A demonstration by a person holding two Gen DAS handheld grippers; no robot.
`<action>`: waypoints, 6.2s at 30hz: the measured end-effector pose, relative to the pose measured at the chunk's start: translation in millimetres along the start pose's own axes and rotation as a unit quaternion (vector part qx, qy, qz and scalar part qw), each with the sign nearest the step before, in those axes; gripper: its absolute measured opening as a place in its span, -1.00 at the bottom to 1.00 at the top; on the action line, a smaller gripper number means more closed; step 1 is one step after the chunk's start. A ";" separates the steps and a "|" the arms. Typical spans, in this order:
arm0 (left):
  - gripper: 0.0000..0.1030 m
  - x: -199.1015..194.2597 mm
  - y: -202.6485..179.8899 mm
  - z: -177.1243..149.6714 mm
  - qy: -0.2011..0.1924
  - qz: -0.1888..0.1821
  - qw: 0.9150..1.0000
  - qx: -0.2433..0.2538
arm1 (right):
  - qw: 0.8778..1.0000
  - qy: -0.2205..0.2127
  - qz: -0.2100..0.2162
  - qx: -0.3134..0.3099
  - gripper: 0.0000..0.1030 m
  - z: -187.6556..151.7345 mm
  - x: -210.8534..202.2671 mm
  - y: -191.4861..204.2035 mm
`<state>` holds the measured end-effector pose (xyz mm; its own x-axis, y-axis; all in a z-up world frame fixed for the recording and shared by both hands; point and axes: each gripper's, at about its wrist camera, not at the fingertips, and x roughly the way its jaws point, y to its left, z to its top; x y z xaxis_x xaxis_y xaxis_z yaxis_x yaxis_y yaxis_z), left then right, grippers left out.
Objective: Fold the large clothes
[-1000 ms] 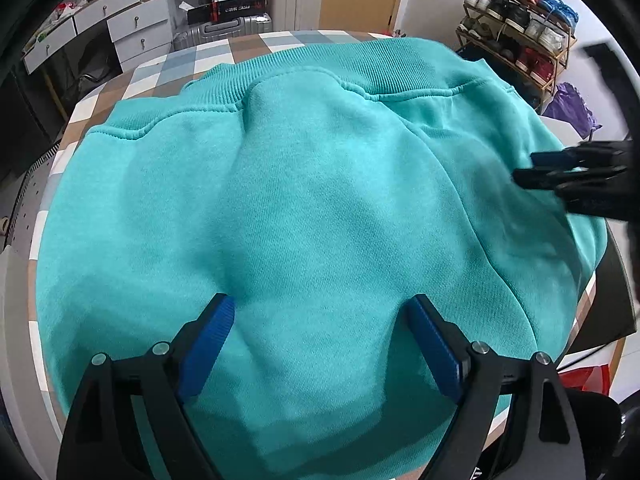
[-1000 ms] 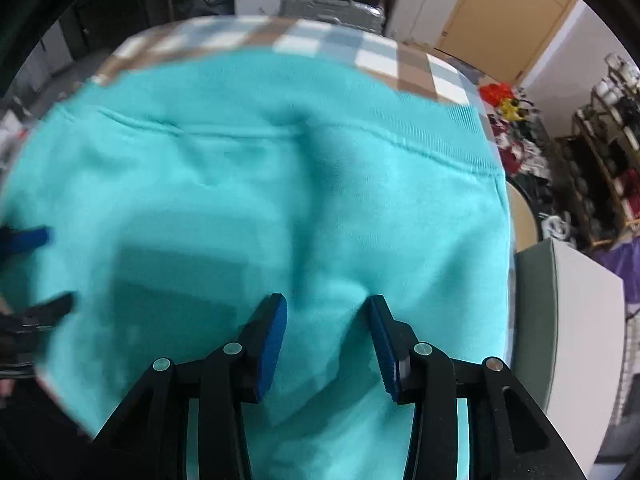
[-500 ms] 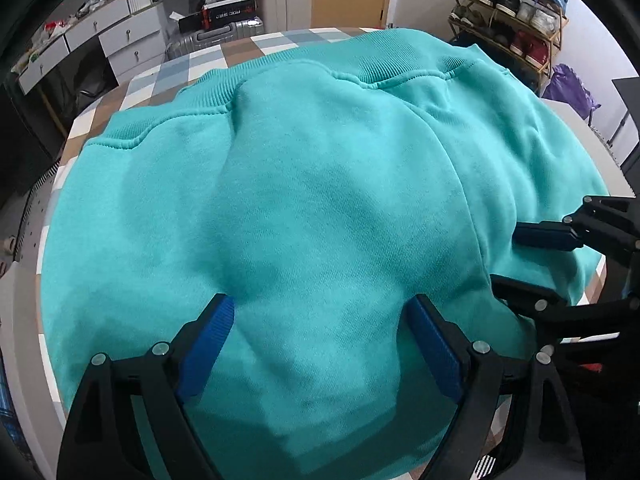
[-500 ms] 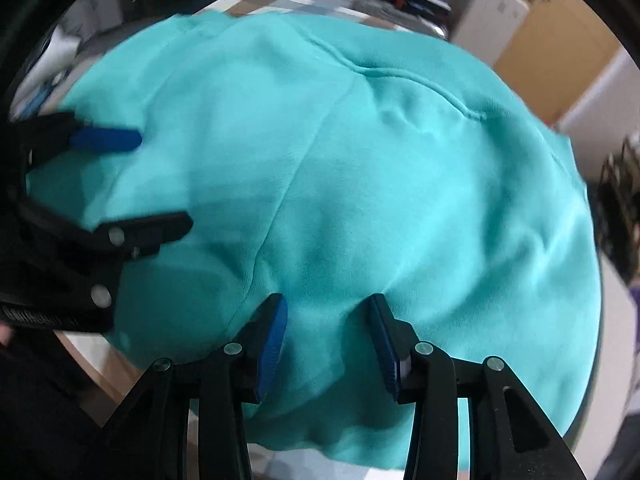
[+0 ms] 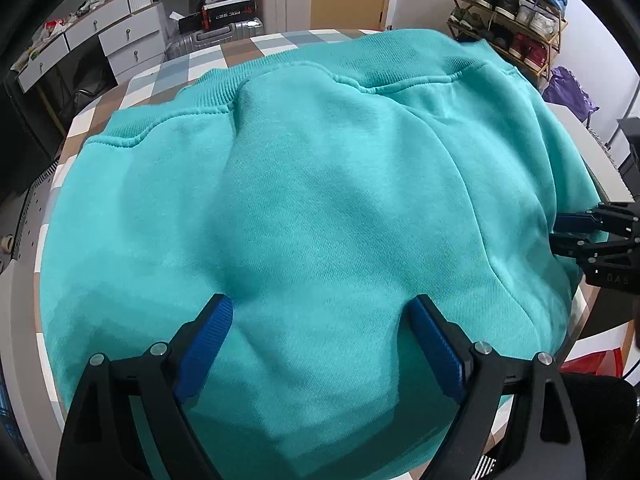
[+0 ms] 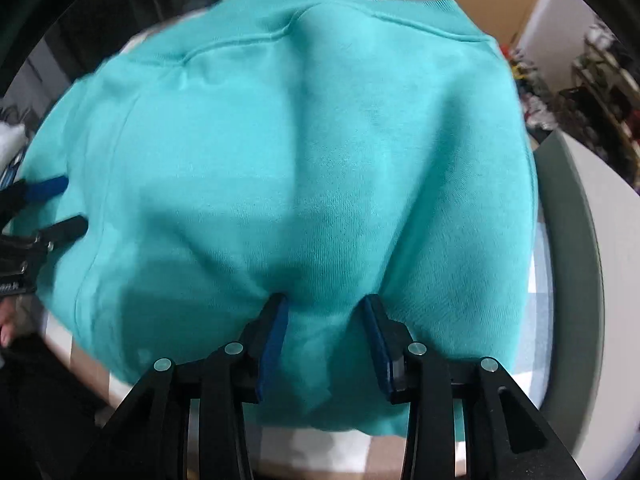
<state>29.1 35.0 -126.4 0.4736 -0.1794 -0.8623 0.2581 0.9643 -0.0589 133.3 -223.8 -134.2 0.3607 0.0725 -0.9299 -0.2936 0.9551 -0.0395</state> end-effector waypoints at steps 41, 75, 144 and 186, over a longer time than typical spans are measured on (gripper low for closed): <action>0.40 14.7 96.9 42.2 0.019 -0.068 0.991 -0.113 | 0.998 -0.003 0.052 -0.018 -0.37 174.2 45.9 40.6; 0.46 -19.3 50.5 -41.9 0.055 0.012 0.998 -0.004 | 0.993 -0.066 0.077 -0.052 -0.60 19.2 -38.9 23.4; 0.85 9.3 -42.9 8.8 0.022 -0.037 0.998 0.037 | 0.875 -0.105 0.258 0.397 0.95 -37.6 45.5 -101.6; 0.86 -35.2 7.8 34.9 -0.043 -0.138 0.988 -0.062 | 0.896 -0.226 0.230 0.305 -0.53 -15.8 28.7 -85.6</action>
<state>43.9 42.0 -78.9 0.4711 -0.4495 -0.7589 0.2849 0.8918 -0.3514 154.8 -308.0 -163.3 0.6880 0.4767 -0.5472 -0.0154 0.7635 0.6457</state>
